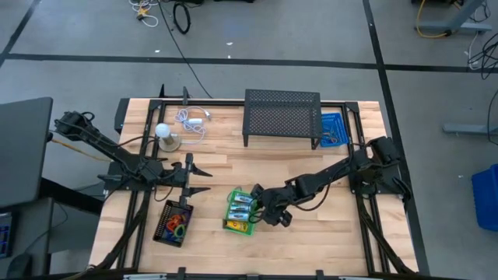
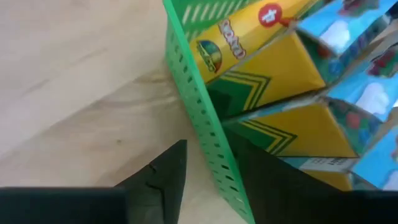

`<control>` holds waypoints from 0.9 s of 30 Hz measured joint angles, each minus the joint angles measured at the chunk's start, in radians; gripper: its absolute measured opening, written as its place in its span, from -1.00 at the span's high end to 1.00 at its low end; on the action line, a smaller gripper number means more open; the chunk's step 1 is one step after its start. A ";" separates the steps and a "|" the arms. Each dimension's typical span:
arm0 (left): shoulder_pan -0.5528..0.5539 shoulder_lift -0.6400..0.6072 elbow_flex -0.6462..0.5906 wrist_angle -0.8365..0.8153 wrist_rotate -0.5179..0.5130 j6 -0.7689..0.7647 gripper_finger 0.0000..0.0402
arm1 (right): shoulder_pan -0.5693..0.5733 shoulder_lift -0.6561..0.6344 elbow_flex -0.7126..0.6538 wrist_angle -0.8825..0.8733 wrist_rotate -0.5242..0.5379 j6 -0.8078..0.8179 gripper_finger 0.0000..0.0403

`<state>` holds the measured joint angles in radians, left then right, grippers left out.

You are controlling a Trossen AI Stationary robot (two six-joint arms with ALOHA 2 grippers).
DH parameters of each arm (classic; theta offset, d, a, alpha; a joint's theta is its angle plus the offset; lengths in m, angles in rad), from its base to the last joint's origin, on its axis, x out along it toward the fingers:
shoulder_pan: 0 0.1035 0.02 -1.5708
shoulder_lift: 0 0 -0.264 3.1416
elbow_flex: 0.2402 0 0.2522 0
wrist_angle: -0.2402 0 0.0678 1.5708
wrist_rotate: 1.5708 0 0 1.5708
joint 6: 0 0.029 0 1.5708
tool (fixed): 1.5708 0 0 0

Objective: Pick & Place Office Desk Supplies
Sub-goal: Put the green bin on the shelf

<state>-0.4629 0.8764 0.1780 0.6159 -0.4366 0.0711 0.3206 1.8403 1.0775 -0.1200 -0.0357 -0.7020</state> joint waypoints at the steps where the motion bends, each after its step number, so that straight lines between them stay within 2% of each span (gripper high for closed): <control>1: 0.000 0.000 0.000 0.002 0.000 0.000 -0.06 | 0.000 0.005 0.000 0.002 0.005 -0.006 0.27; 17: 0.000 0.000 0.000 0.003 -0.004 0.001 -0.06 | -0.011 0.012 0.006 0.009 0.036 -0.088 0.68; 24: 0.000 0.000 0.000 0.002 -0.004 0.001 -0.06 | -0.015 0.012 0.008 -0.006 0.043 -0.103 0.94; 27: 0.000 0.000 0.000 0.002 -0.004 0.001 -0.06 | -0.015 0.011 0.009 -0.017 0.051 -0.100 0.94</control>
<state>-0.4629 0.8764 0.1780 0.6182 -0.4404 0.0719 0.3058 1.8511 1.0863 -0.1372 0.0157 -0.8018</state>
